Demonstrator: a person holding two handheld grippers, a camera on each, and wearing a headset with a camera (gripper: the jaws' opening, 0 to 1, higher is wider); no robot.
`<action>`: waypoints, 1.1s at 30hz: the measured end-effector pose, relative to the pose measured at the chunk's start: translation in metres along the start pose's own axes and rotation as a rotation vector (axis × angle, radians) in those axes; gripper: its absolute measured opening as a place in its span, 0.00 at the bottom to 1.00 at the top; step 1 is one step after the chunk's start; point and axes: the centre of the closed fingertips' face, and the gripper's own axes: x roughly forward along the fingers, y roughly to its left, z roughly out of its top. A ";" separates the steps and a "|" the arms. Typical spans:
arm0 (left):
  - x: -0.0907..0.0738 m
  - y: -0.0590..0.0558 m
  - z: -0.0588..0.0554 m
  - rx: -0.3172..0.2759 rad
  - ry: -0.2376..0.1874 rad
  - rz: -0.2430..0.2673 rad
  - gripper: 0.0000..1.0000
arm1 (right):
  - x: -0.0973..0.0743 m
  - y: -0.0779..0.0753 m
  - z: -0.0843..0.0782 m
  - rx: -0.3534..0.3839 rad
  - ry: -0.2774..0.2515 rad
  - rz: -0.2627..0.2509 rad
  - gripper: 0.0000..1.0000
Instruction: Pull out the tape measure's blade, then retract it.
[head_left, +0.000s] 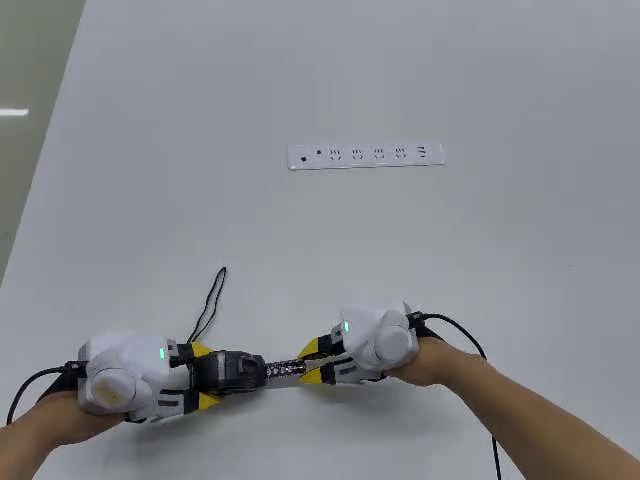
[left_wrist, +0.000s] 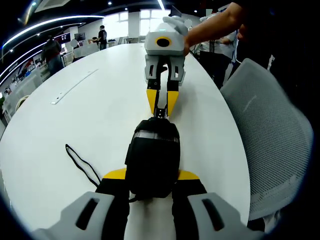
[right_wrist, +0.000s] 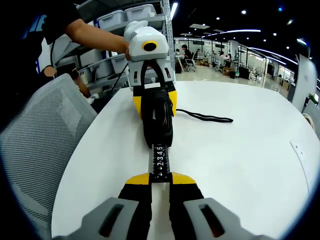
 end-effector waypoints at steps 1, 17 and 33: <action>0.000 0.000 0.000 0.000 0.000 0.000 0.28 | -0.001 0.000 0.000 0.002 0.000 -0.001 0.10; 0.000 0.000 0.000 0.003 0.006 -0.006 0.28 | -0.009 0.001 -0.006 0.007 0.001 0.002 0.10; 0.000 0.000 -0.001 0.003 0.012 -0.011 0.28 | -0.017 0.001 -0.011 0.006 -0.001 -0.003 0.10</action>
